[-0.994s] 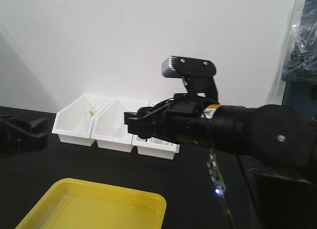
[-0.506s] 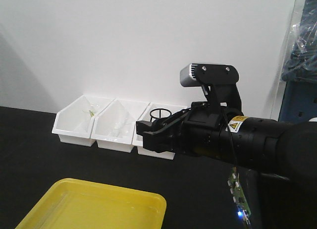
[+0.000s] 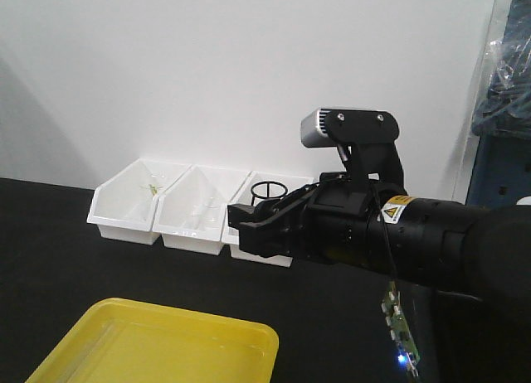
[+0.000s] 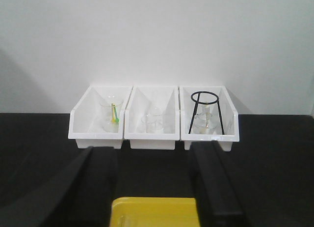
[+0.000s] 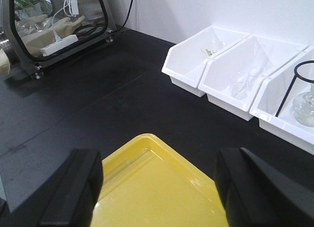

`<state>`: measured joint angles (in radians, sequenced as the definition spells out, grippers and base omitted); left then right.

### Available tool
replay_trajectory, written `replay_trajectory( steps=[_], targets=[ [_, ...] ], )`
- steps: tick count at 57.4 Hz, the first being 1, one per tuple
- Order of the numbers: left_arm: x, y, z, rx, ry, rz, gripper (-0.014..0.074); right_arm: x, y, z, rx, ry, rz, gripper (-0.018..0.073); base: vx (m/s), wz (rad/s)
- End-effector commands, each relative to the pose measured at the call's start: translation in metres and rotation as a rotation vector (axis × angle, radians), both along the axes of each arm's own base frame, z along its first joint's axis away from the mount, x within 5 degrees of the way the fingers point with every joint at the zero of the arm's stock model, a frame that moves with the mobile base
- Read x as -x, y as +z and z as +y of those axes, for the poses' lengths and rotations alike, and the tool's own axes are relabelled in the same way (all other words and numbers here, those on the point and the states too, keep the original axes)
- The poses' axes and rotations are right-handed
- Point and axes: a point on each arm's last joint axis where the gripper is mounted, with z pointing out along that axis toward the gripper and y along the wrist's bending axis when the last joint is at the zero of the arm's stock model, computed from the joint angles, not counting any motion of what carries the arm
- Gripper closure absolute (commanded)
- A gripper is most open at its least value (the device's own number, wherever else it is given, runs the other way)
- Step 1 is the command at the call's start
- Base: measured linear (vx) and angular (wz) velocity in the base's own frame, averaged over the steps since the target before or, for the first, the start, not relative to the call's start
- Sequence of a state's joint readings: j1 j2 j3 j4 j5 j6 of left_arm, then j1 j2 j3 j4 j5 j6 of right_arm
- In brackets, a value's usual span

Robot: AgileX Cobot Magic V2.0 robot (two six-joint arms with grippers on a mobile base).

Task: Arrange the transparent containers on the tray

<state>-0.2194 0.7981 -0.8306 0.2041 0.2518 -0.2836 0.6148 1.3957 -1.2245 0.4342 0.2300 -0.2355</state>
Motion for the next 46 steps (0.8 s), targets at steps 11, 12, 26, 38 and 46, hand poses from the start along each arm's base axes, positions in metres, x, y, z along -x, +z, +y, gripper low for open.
replay_trajectory(
  steps=[11,12,26,38,46],
  targets=[
    [0.04,-0.018,0.006,0.088,-0.033,-0.144,0.0262,0.004,0.028,-0.007,-0.069,-0.031,-0.115,0.0024,0.0,0.0],
    [0.045,-0.025,0.007,0.089,-0.034,-0.14,0.0285,0.004,0.028,-0.007,-0.069,-0.031,-0.115,0.0024,0.0,0.0],
    [0.091,-0.107,0.017,0.12,-0.025,-0.103,0.0596,0.004,0.028,-0.007,-0.069,-0.031,-0.115,0.0024,0.0,0.0],
    [0.109,-0.168,0.026,0.123,0.069,-0.144,0.0605,0.004,0.028,-0.007,-0.069,-0.031,-0.115,0.0024,0.0,0.0],
    [0.107,-0.2,0.028,0.18,0.11,-0.132,0.0605,0.003,0.025,-0.006,-0.061,-0.027,-0.104,0.0024,0.0,0.0]
  ],
)
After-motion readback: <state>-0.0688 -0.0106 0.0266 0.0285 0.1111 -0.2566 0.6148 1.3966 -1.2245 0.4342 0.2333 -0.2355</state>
